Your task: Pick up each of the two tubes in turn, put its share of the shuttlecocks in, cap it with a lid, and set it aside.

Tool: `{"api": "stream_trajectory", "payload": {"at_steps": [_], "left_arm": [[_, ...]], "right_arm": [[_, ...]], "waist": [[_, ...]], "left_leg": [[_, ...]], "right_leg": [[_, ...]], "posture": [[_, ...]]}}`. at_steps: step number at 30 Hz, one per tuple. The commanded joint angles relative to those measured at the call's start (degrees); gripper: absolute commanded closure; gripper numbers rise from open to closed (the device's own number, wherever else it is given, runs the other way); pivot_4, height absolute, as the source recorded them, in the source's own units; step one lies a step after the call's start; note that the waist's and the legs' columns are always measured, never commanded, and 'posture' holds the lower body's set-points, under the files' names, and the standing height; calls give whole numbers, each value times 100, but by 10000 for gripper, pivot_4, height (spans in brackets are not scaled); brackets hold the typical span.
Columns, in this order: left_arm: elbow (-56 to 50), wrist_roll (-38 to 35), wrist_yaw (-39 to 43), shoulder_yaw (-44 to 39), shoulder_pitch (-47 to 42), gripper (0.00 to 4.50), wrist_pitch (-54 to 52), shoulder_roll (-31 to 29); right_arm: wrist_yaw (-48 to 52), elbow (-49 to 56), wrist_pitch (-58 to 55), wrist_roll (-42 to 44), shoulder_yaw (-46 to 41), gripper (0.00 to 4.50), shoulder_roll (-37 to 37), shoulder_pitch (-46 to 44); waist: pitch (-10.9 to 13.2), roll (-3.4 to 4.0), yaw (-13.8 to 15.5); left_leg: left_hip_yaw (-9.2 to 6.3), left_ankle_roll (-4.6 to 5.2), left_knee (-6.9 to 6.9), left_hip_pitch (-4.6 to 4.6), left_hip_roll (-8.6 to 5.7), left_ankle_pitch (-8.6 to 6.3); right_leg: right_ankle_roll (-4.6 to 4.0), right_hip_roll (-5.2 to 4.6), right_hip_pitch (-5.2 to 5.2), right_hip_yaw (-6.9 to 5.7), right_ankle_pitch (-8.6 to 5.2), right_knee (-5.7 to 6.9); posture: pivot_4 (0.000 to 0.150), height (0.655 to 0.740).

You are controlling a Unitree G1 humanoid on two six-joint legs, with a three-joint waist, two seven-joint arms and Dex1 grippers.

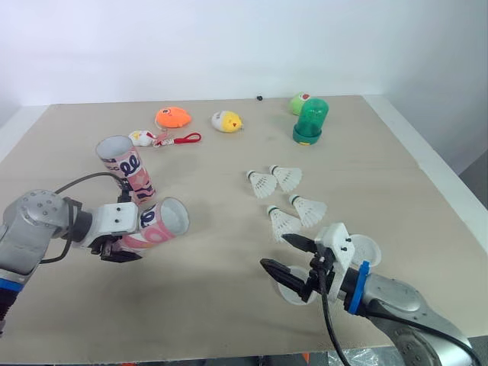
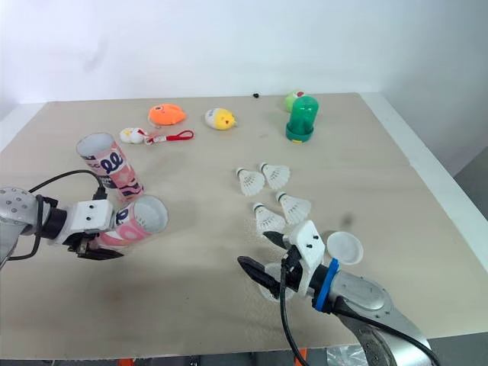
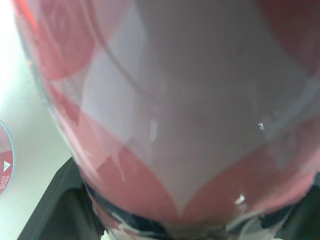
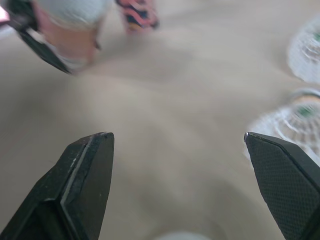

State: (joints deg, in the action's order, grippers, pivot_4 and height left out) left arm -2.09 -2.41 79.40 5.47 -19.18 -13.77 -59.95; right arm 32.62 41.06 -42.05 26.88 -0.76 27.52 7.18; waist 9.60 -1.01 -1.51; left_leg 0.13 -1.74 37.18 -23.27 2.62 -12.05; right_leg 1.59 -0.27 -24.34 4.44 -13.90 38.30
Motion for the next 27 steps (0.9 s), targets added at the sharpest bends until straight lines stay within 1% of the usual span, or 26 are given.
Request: {"api": "stream_trajectory", "payload": {"at_steps": [1,4,7,12,20,21,22,23,24,25,27], "left_arm": [[94,6,44,266,6,10930,37,119],[102,6,43,253,14,10930,46,111],[80,-10,39,212,58,10930,34,90],[3,-38,14,131,145,10930,-19,61],[-80,-54,-18,52,207,10930,-86,31],[-87,-57,-21,49,211,10930,-91,30],[-88,-59,-22,48,209,10930,-97,29],[-85,-58,-25,50,203,10930,-99,31],[-78,-57,-27,53,195,10930,-98,34],[-72,-55,-30,56,187,10930,-98,37],[-62,-52,-34,62,173,10930,-94,42]], "right_arm": [[-295,-144,75,-175,134,466,-93,-228],[-479,-323,50,-252,231,466,-204,-388],[-678,-621,152,-413,328,466,-354,-606],[-953,-1074,292,-633,462,466,-691,-954],[-1116,-1436,462,-734,467,466,-983,-1094],[-1129,-1471,481,-738,454,5529,-1016,-1093],[-1142,-1499,479,-731,437,7421,-1049,-1095],[-1147,-1523,488,-734,432,12572,-1065,-1100],[-1154,-1538,488,-724,424,15814,-1082,-1105],[-1158,-1548,491,-712,418,21771,-1094,-1109],[-1133,-1518,484,-653,399,31663,-1104,-1109]], "waist": [[-1,2,6],[-2,0,9],[-4,0,19],[-9,13,23],[-10,11,20],[-10,11,20],[-10,11,20],[-10,11,20],[-10,11,20],[-10,11,20],[-10,11,20]], "left_leg": [[-1,0,-4,-1,0,0],[5,0,-18,-4,-11,0],[1,1,-44,-3,-44,1],[-10,3,-66,-7,-50,2],[-11,3,-66,-6,-51,2],[-11,3,-66,-6,-50,2],[-12,3,-66,-6,-50,2],[-12,4,-66,-5,-49,2],[-12,4,-66,-5,-49,2],[-12,4,-66,-4,-49,2],[-11,4,-66,-5,-50,2]], "right_leg": [[0,-2,3,-3,0,-13],[7,-19,5,9,2,-18],[26,-20,10,26,-5,-21],[29,-10,22,28,-15,-19],[30,-11,25,30,-15,-19],[30,-10,25,29,-15,-19],[30,-9,25,29,-15,-19],[30,-9,25,29,-15,-19],[30,-9,26,29,-15,-19],[30,-9,25,29,-15,-19],[30,-9,26,29,-15,-19]], "posture": [[1500,7400],[1500,7400],[1500,7400],[1500,7400],[1500,7400],[1500,7400],[1500,7400],[1500,7400],[1500,7400],[1500,7400],[1500,7400]]}}
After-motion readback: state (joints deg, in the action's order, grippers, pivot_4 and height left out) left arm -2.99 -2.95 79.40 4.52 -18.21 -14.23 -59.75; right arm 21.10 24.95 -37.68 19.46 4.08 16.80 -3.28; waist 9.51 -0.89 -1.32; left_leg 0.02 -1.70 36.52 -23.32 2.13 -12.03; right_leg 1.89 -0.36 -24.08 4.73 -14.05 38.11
